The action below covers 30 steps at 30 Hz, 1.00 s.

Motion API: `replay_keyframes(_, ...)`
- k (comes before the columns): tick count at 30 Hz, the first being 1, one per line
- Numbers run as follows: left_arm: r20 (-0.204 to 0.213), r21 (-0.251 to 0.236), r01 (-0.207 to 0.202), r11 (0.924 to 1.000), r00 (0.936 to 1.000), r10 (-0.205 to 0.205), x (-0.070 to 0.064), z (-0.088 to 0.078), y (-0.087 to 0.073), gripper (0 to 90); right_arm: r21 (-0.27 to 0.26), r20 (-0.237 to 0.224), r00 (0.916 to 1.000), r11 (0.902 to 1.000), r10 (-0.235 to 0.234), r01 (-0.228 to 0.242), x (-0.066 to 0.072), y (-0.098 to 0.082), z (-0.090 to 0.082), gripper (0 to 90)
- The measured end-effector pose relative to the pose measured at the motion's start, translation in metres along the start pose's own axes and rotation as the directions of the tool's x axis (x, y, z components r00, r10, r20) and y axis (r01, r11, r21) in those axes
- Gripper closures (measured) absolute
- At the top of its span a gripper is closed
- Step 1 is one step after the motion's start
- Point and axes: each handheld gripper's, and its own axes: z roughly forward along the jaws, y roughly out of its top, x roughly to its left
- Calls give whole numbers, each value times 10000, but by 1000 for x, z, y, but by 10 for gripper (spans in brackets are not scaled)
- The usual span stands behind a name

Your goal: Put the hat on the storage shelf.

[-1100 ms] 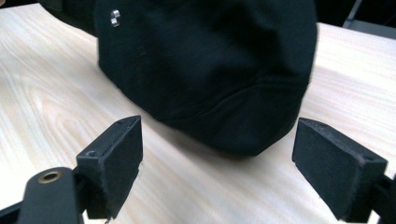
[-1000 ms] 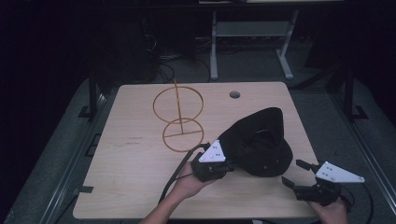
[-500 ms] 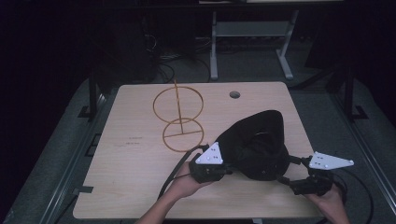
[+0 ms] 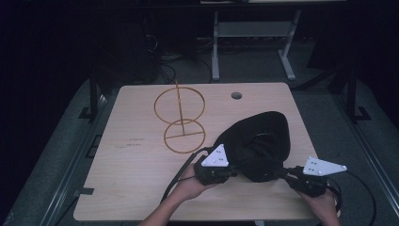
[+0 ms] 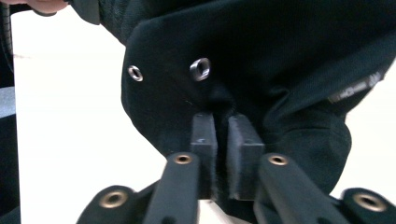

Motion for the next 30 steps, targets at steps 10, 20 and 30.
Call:
replay_keyframes(10,55,-241,-44,9997,10000,46,-2,-4,4,855,286,213,9996,9994,-186,180,3,0,12,453)
replay_keyframes(20,81,-422,264,9988,9996,-260,1,-9,4,854,-370,122,9998,9992,149,-145,0,-1,4,851)
replay_keyframes(30,-223,-200,-99,9998,9997,95,-5,-14,5,831,-1279,130,9993,9913,338,-318,-2,8,-4,863)
